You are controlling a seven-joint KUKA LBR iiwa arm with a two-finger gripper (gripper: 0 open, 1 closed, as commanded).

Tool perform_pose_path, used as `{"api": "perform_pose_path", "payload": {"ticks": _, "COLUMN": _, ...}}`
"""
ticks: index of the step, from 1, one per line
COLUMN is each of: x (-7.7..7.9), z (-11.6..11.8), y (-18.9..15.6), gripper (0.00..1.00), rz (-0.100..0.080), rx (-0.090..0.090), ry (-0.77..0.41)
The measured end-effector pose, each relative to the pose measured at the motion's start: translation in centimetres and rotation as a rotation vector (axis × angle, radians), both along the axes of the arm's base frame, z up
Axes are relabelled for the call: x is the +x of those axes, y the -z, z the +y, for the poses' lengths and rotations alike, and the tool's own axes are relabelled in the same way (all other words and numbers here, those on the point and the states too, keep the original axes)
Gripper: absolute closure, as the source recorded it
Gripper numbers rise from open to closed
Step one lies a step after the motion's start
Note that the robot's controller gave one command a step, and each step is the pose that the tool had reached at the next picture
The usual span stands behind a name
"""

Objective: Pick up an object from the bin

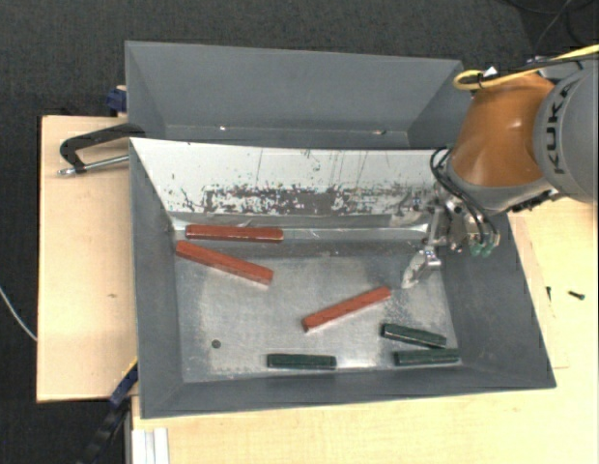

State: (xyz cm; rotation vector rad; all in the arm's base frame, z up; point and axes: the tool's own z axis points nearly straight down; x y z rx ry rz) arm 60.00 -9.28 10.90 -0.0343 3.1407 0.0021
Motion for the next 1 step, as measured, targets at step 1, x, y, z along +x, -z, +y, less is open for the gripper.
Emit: {"api": "perform_pose_path", "payload": {"ticks": 1, "x": -3.5, "z": 5.44, "y": 3.11, "gripper": 1.0, "rz": -0.001, "rx": -0.002, "ry": -0.071}}
